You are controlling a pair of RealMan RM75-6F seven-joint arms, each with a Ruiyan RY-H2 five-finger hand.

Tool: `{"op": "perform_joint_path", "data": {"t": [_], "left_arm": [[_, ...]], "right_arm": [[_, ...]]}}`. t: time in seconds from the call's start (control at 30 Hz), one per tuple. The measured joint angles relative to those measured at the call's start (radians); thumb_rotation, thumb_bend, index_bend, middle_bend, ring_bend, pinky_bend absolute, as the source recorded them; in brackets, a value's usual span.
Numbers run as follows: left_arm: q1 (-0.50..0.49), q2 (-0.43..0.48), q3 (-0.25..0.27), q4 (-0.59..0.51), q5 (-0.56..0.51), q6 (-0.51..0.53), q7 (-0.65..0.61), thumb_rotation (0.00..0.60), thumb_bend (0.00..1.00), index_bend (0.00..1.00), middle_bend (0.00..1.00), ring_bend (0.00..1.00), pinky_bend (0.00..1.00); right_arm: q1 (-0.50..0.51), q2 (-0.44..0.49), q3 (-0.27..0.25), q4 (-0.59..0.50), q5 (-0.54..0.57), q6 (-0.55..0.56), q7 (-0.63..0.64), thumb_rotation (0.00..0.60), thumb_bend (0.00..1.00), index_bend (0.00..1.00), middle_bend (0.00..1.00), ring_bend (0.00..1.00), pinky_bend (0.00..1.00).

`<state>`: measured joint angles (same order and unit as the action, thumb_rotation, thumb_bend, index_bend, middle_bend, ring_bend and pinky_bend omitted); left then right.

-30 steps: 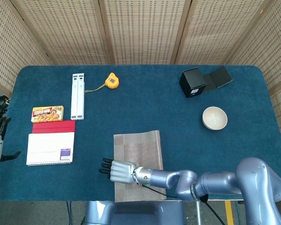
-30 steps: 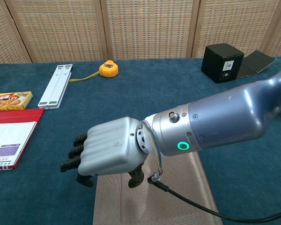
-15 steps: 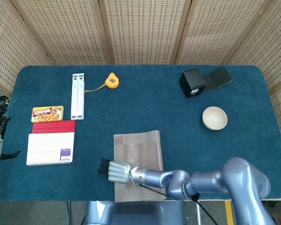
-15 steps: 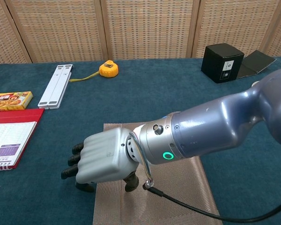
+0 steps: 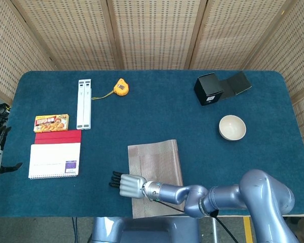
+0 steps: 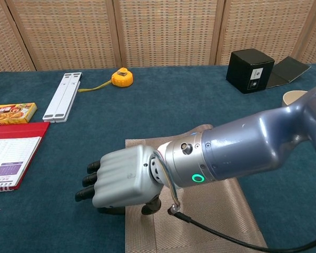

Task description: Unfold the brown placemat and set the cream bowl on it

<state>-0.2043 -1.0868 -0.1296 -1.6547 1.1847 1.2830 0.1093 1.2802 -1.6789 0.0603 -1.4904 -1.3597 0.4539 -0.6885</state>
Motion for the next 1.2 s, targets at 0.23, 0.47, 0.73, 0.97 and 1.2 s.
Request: {"op": "perform_joint_path", "data": {"t": [0.23, 0.47, 0.73, 0.97, 1.2], "left_arm": [[0.002, 0.002, 0.002, -0.002, 0.005, 0.005, -0.005, 0.6, 0.0, 0.0, 0.0, 0.0, 0.0], [0.004, 0.006, 0.004, -0.007, 0.014, 0.009, -0.01, 0.6, 0.0, 0.0, 0.0, 0.0, 0.0], [0.008, 0.01, 0.007, -0.011, 0.023, 0.016, -0.016, 0.6, 0.0, 0.0, 0.0, 0.0, 0.0], [0.009, 0.011, 0.008, -0.011, 0.028, 0.017, -0.021, 0.6, 0.0, 0.0, 0.0, 0.0, 0.0], [0.011, 0.013, 0.009, -0.011, 0.03, 0.02, -0.024, 0.6, 0.0, 0.0, 0.0, 0.0, 0.0]], "right_arm": [[0.002, 0.012, -0.013, -0.024, 0.01, 0.028, -0.009, 0.6, 0.52, 0.52, 0.0, 0.0, 0.0], [0.0, 0.025, -0.029, -0.037, 0.017, 0.052, -0.024, 0.6, 0.62, 0.55, 0.0, 0.0, 0.0], [-0.002, 0.033, -0.047, -0.053, 0.029, 0.074, -0.047, 0.6, 0.75, 0.57, 0.0, 0.0, 0.0], [-0.002, 0.039, -0.055, -0.064, 0.041, 0.087, -0.059, 0.6, 0.88, 0.58, 0.0, 0.0, 0.0], [-0.003, 0.042, -0.064, -0.069, 0.056, 0.097, -0.068, 0.6, 0.99, 0.57, 0.0, 0.0, 0.0]]}}
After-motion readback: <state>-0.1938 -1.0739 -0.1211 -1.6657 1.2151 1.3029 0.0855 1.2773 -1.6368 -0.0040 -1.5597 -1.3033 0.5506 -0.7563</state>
